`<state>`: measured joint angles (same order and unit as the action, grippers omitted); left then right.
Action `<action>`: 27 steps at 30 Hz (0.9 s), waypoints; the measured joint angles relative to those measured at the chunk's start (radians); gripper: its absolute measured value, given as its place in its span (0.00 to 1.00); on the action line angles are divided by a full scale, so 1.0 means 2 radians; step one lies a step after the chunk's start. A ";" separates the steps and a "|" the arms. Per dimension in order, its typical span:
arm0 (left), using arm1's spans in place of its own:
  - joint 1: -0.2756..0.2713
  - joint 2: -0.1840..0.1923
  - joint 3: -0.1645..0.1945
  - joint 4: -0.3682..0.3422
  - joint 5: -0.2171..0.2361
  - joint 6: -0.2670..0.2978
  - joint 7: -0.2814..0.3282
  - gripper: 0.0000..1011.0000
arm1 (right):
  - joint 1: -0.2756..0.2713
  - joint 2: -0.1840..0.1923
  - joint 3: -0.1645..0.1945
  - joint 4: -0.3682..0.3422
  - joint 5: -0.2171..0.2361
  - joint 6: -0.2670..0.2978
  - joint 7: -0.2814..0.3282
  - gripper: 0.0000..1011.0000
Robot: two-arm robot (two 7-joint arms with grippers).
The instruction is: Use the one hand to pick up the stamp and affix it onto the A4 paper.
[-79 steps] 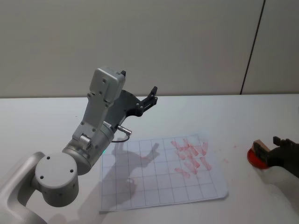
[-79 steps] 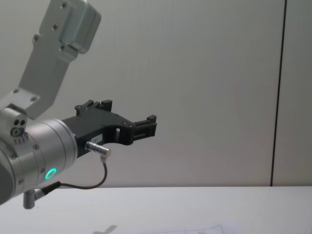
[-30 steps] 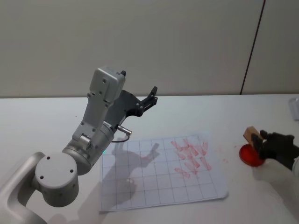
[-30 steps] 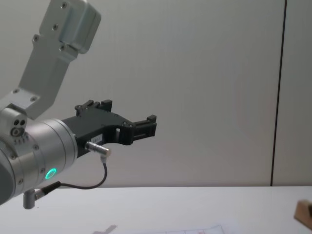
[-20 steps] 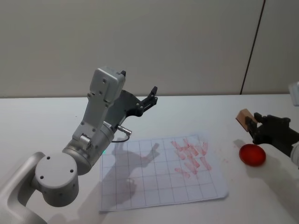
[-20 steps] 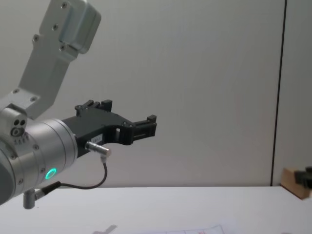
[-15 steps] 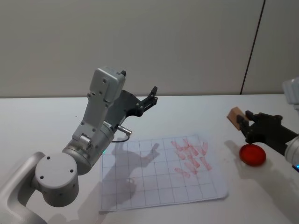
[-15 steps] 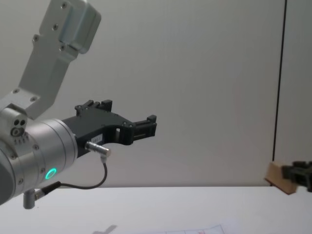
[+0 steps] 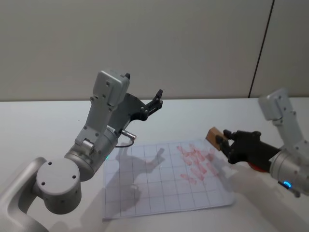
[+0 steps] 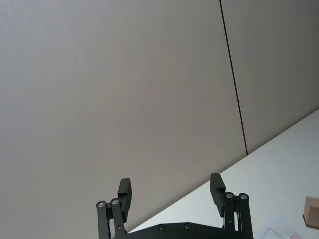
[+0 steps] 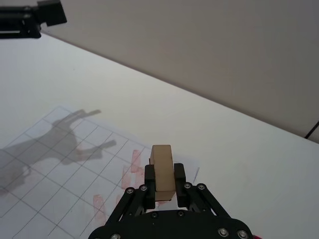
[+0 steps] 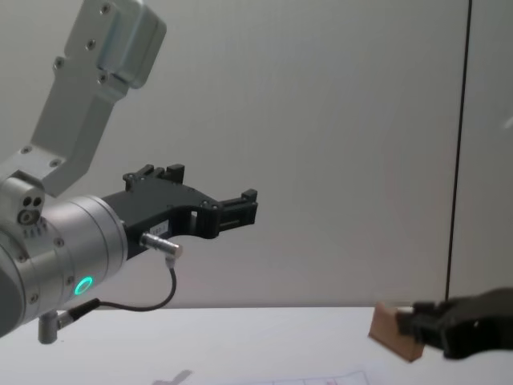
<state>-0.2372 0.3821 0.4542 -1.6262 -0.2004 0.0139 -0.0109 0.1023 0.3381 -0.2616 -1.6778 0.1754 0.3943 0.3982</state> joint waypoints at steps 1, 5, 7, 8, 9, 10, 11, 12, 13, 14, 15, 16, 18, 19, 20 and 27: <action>0.000 0.000 0.000 0.000 0.000 0.000 0.000 0.99 | 0.001 -0.002 -0.003 0.004 -0.004 0.001 0.003 0.21; 0.000 0.000 0.000 0.000 0.000 0.000 0.000 0.99 | 0.002 -0.005 -0.008 0.012 -0.013 0.002 0.011 0.21; 0.000 0.000 0.000 0.000 0.000 0.000 0.000 0.99 | 0.003 -0.007 -0.013 0.020 -0.020 0.002 0.015 0.21; 0.000 0.000 0.000 0.000 0.000 0.000 0.000 0.99 | 0.003 -0.007 -0.013 0.020 -0.020 0.002 0.015 0.21; 0.000 0.000 0.000 0.000 0.000 0.000 0.000 0.99 | 0.004 -0.008 -0.015 0.023 -0.023 0.002 0.017 0.21; 0.000 0.000 0.000 0.000 0.000 0.000 0.000 0.99 | 0.004 -0.008 -0.015 0.024 -0.024 0.002 0.018 0.21; 0.000 0.000 0.000 0.000 0.000 0.000 0.000 0.99 | 0.004 -0.009 -0.017 0.027 -0.027 0.003 0.020 0.21; 0.000 0.000 0.000 0.000 0.000 0.000 0.000 0.99 | 0.004 -0.009 -0.018 0.029 -0.028 0.003 0.021 0.21; 0.000 0.000 0.000 0.000 0.000 0.000 0.000 0.99 | 0.004 -0.009 -0.018 0.030 -0.029 0.003 0.022 0.21; 0.000 0.000 0.000 0.000 0.000 0.000 0.000 0.99 | 0.004 -0.009 -0.019 0.032 -0.030 0.003 0.022 0.21; 0.000 0.000 0.000 0.000 0.000 0.000 0.000 0.99 | 0.004 -0.010 -0.021 0.035 -0.032 0.003 0.024 0.21; 0.000 0.000 0.000 0.000 0.000 0.000 0.000 0.99 | 0.003 -0.010 -0.021 0.036 -0.033 0.003 0.024 0.21; 0.000 0.000 0.000 0.000 0.000 0.000 0.000 0.99 | 0.003 -0.010 -0.024 0.039 -0.035 0.003 0.026 0.21; 0.000 0.000 0.000 0.000 0.000 0.000 0.000 0.99 | 0.003 -0.010 -0.024 0.041 -0.036 0.003 0.027 0.21; 0.000 0.000 0.000 0.000 0.000 0.000 0.000 0.99 | 0.003 -0.011 -0.025 0.042 -0.037 0.003 0.027 0.21; 0.000 0.000 0.000 0.000 0.000 0.000 0.000 0.99 | 0.000 -0.012 -0.031 0.054 -0.042 0.002 0.032 0.21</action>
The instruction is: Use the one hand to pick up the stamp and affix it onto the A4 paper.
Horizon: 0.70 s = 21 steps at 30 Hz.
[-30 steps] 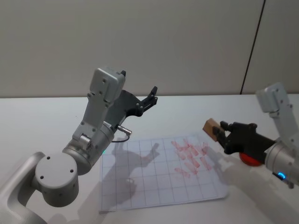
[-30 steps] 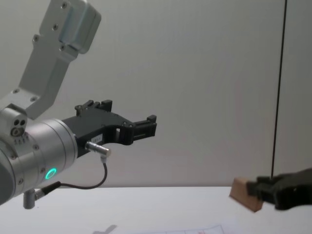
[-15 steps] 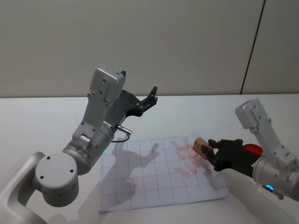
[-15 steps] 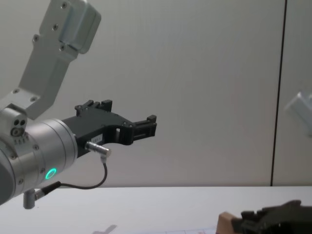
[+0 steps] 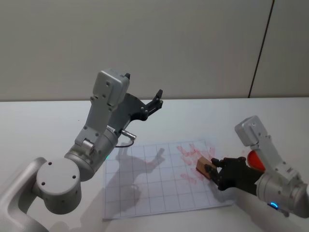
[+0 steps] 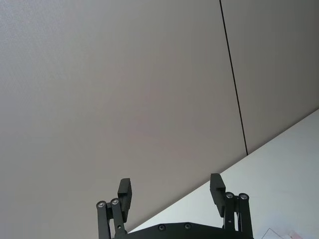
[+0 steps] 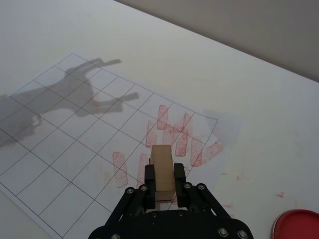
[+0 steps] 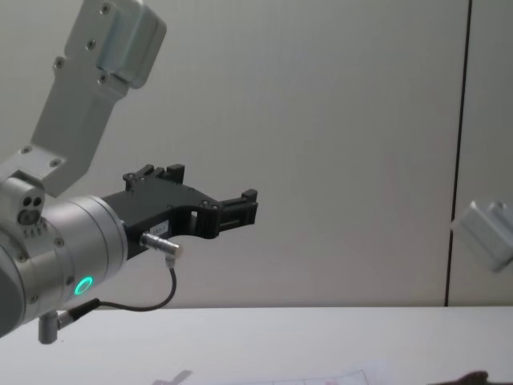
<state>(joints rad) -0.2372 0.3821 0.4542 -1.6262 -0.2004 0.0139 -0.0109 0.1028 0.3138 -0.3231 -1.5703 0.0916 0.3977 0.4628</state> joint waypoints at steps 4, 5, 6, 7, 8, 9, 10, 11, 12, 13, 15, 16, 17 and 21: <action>0.000 0.000 0.000 0.000 0.000 0.000 0.000 0.99 | -0.001 0.000 -0.002 0.005 -0.001 -0.001 0.001 0.21; 0.000 0.000 0.000 0.000 0.000 0.000 0.000 0.99 | -0.002 0.000 -0.002 0.005 -0.001 -0.002 0.002 0.21; 0.000 0.000 0.000 0.000 0.000 0.000 0.000 0.99 | -0.002 0.000 -0.002 0.005 -0.001 -0.002 0.002 0.21; 0.000 0.000 0.000 0.000 0.000 0.000 0.000 0.99 | -0.002 0.000 -0.003 0.006 -0.001 -0.002 0.002 0.21; 0.000 0.000 0.000 0.000 0.000 0.000 0.000 0.99 | -0.002 0.000 -0.003 0.007 -0.002 -0.002 0.002 0.21; 0.000 0.000 0.000 0.000 0.000 0.000 0.000 0.99 | -0.002 0.000 -0.003 0.008 -0.002 -0.003 0.002 0.21; 0.000 0.000 0.000 0.000 0.000 0.000 0.000 0.99 | -0.003 0.000 -0.004 0.009 -0.002 -0.003 0.002 0.21; 0.000 0.000 0.000 0.000 0.000 0.000 0.000 0.99 | -0.003 0.000 -0.004 0.009 -0.002 -0.003 0.003 0.21; 0.000 0.000 0.000 0.000 0.000 0.000 0.000 0.99 | -0.003 0.000 -0.004 0.010 -0.002 -0.003 0.003 0.21; 0.000 0.000 0.000 0.000 0.000 0.000 0.000 0.99 | -0.004 0.000 -0.004 0.010 -0.002 -0.003 0.003 0.21; 0.000 0.000 0.000 0.000 0.000 0.000 0.000 0.99 | -0.004 0.001 -0.005 0.012 -0.003 -0.003 0.004 0.21; 0.000 0.000 0.000 0.000 0.000 0.000 0.000 0.99 | -0.005 0.001 -0.006 0.013 -0.003 -0.003 0.005 0.21; 0.000 0.000 0.000 0.000 0.000 0.000 0.000 0.99 | -0.005 0.001 -0.006 0.013 -0.003 -0.003 0.005 0.21; 0.000 0.000 0.000 0.000 0.000 0.000 0.000 0.99 | -0.005 0.002 -0.007 0.017 -0.005 -0.003 0.008 0.21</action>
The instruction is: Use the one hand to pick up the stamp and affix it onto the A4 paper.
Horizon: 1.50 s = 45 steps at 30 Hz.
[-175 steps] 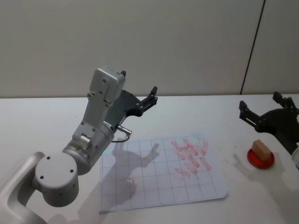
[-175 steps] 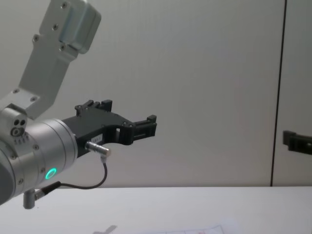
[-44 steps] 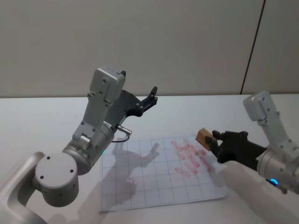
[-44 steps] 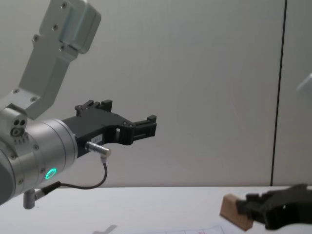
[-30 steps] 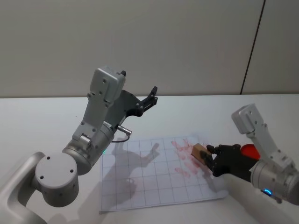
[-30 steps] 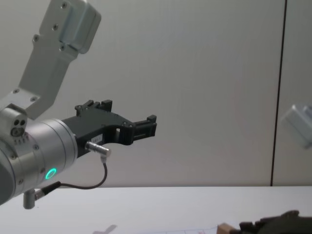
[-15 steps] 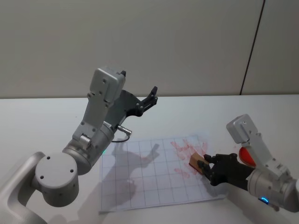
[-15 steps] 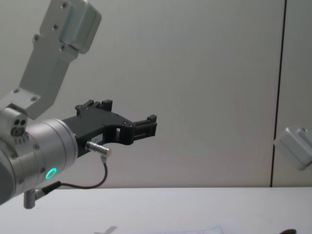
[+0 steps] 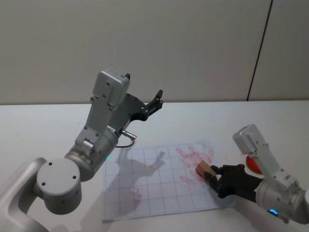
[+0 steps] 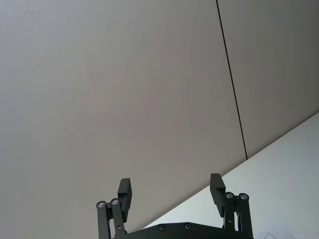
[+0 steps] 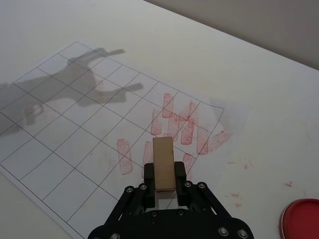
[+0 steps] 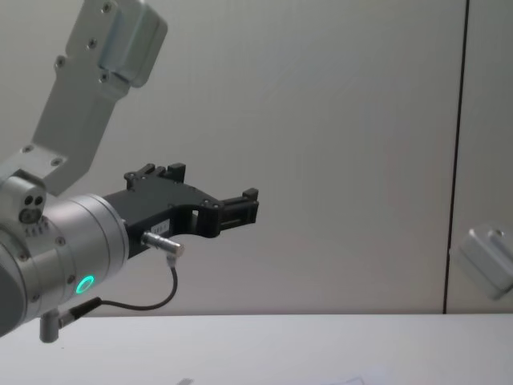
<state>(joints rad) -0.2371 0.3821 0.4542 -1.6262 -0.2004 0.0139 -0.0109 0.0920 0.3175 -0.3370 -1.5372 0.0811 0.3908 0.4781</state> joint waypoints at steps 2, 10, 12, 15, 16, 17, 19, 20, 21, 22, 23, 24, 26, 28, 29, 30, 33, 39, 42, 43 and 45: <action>0.000 0.000 0.000 0.000 0.000 0.000 0.000 0.99 | 0.000 0.000 0.000 0.001 0.000 0.000 0.001 0.21; 0.000 0.000 0.000 0.000 0.000 0.000 0.000 0.99 | 0.002 0.000 -0.001 0.004 0.000 -0.001 0.002 0.21; 0.000 0.000 0.000 0.000 0.000 0.000 0.000 0.99 | 0.002 0.000 -0.001 0.003 0.003 -0.003 0.000 0.21; 0.000 0.000 0.000 0.000 0.000 0.000 0.000 0.99 | 0.003 0.000 0.000 -0.002 0.008 -0.007 -0.003 0.21; 0.000 0.000 0.000 0.000 0.000 0.000 0.000 0.99 | 0.003 0.000 0.000 -0.003 0.010 -0.007 -0.005 0.21; 0.000 0.000 0.000 0.000 0.000 0.000 0.000 0.99 | 0.003 0.000 0.002 -0.007 0.013 -0.009 -0.009 0.21; 0.000 0.000 0.000 0.000 0.000 0.000 0.000 0.99 | 0.004 0.000 0.004 -0.011 0.018 -0.011 -0.013 0.22; 0.000 0.000 0.000 0.000 0.000 0.000 0.000 0.99 | 0.006 0.000 0.006 -0.017 0.024 -0.014 -0.017 0.21; 0.000 0.000 0.000 0.000 0.000 0.000 0.000 0.99 | 0.007 0.000 0.008 -0.021 0.027 -0.016 -0.020 0.21; 0.000 0.000 0.000 0.000 0.000 0.000 0.000 0.99 | 0.007 0.000 0.010 -0.024 0.030 -0.017 -0.023 0.21; 0.000 0.000 0.000 0.000 0.000 0.000 0.000 0.99 | 0.008 0.001 0.011 -0.027 0.033 -0.019 -0.026 0.21; 0.000 0.000 0.000 0.000 0.000 0.000 0.000 0.99 | 0.009 0.001 0.014 -0.033 0.041 -0.022 -0.032 0.21; 0.000 0.000 0.000 0.000 0.000 0.000 0.000 0.99 | 0.011 0.001 0.018 -0.040 0.048 -0.024 -0.039 0.21; 0.000 0.000 0.000 0.000 0.000 0.000 0.000 0.99 | 0.013 0.001 0.023 -0.049 0.059 -0.028 -0.052 0.21; 0.000 0.000 0.000 0.000 0.000 0.000 0.000 0.99 | 0.014 0.001 0.025 -0.053 0.063 -0.029 -0.056 0.21; 0.000 0.000 0.000 0.000 0.000 0.000 0.000 0.99 | 0.015 0.001 0.028 -0.058 0.070 -0.030 -0.066 0.22; 0.000 0.000 0.000 0.000 0.000 0.000 0.000 0.99 | 0.017 0.002 0.033 -0.066 0.079 -0.030 -0.078 0.21; 0.000 0.000 0.000 0.000 0.000 0.000 0.000 0.99 | 0.020 0.005 0.048 -0.082 0.101 -0.022 -0.121 0.21; 0.000 0.000 0.000 0.000 0.000 0.000 0.000 0.99 | 0.020 0.007 0.052 -0.085 0.107 -0.016 -0.134 0.22; 0.000 0.000 0.000 0.000 0.000 0.000 0.000 0.99 | 0.020 0.008 0.056 -0.087 0.110 -0.011 -0.143 0.21; 0.000 0.000 0.000 0.000 0.000 0.000 0.000 0.99 | 0.019 0.010 0.059 -0.089 0.113 -0.005 -0.150 0.21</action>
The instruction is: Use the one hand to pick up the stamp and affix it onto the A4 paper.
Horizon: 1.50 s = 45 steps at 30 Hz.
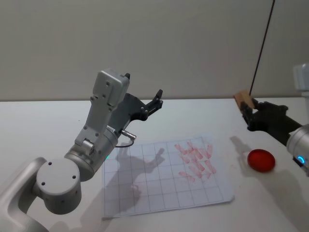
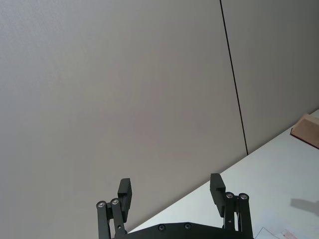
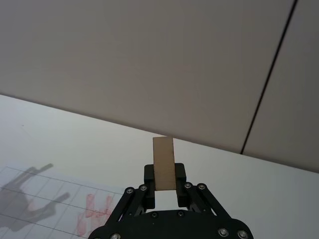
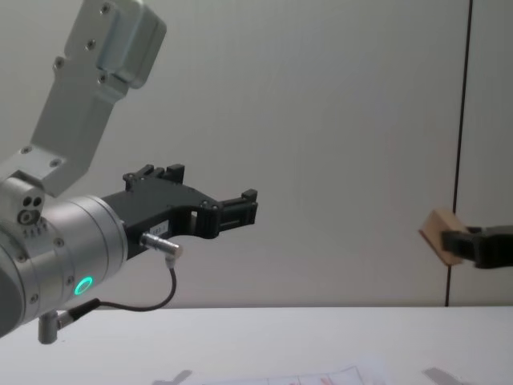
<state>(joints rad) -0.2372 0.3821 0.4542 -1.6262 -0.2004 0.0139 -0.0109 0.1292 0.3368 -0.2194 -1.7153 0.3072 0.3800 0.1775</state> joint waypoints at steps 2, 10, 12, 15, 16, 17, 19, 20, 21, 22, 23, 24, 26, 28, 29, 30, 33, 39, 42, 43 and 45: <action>0.000 0.000 0.000 0.000 0.000 0.000 0.000 0.99 | -0.003 0.003 0.005 -0.002 0.005 0.010 -0.013 0.21; 0.000 0.000 0.000 0.000 0.000 0.000 0.000 0.99 | -0.019 0.016 0.018 -0.010 0.019 0.049 -0.045 0.21; 0.000 0.000 0.000 0.000 0.000 0.000 0.000 0.99 | -0.022 0.018 0.019 -0.011 0.022 0.056 -0.049 0.21; 0.000 0.000 0.000 0.000 0.000 0.000 0.000 0.99 | -0.030 0.022 0.023 -0.013 0.027 0.072 -0.057 0.21; 0.000 0.000 0.000 0.000 0.000 0.000 0.000 0.99 | -0.032 0.024 0.024 -0.013 0.028 0.075 -0.058 0.21; 0.000 0.000 0.000 0.000 0.000 0.000 0.000 0.99 | -0.033 0.025 0.025 -0.013 0.029 0.079 -0.060 0.21; 0.000 0.000 0.000 0.000 0.000 0.000 0.000 0.99 | -0.038 0.027 0.027 -0.014 0.032 0.088 -0.064 0.21; 0.000 0.000 0.000 0.000 0.000 0.000 0.000 0.99 | -0.040 0.028 0.028 -0.014 0.034 0.092 -0.065 0.21; 0.000 0.000 0.000 0.000 0.000 0.000 0.000 0.99 | -0.043 0.029 0.029 -0.014 0.035 0.096 -0.067 0.21; 0.000 0.000 0.000 0.000 0.000 0.000 0.000 0.99 | -0.044 0.030 0.029 -0.014 0.037 0.100 -0.068 0.21; 0.000 0.000 0.000 0.000 0.000 0.000 0.000 0.99 | -0.046 0.031 0.030 -0.014 0.038 0.101 -0.068 0.21; 0.000 0.000 0.000 0.000 0.000 0.000 0.000 0.99 | -0.048 0.031 0.031 -0.014 0.041 0.107 -0.069 0.21; 0.000 0.000 0.000 0.000 0.000 0.000 0.000 0.99 | -0.051 0.032 0.032 -0.013 0.044 0.112 -0.070 0.21; 0.000 0.000 0.000 0.000 0.000 0.000 0.000 0.99 | -0.053 0.033 0.033 -0.012 0.047 0.115 -0.069 0.21; 0.000 0.000 0.000 0.000 0.000 0.000 0.000 0.99 | -0.054 0.033 0.033 -0.011 0.048 0.117 -0.069 0.21; 0.000 0.000 0.000 0.000 0.000 0.000 0.000 0.99 | -0.055 0.033 0.033 -0.009 0.051 0.119 -0.069 0.21; 0.000 0.000 0.000 0.000 0.000 0.000 0.000 0.99 | -0.056 0.033 0.034 -0.006 0.055 0.121 -0.065 0.21; 0.000 0.000 0.000 0.000 0.000 0.000 0.000 0.99 | -0.053 0.030 0.033 0.004 0.059 0.122 -0.056 0.21; 0.000 0.000 0.000 0.000 0.000 0.000 0.000 0.99 | -0.050 0.028 0.032 0.008 0.059 0.122 -0.052 0.21; 0.000 0.000 0.000 0.000 0.000 0.000 0.000 0.99 | -0.048 0.026 0.032 0.011 0.059 0.122 -0.050 0.21; 0.000 0.000 0.000 0.000 0.000 0.000 0.000 0.99 | -0.046 0.025 0.031 0.014 0.059 0.121 -0.047 0.21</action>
<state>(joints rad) -0.2371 0.3821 0.4542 -1.6262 -0.2004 0.0139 -0.0109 0.0378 0.3862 -0.1582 -1.6870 0.4257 0.6225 0.0827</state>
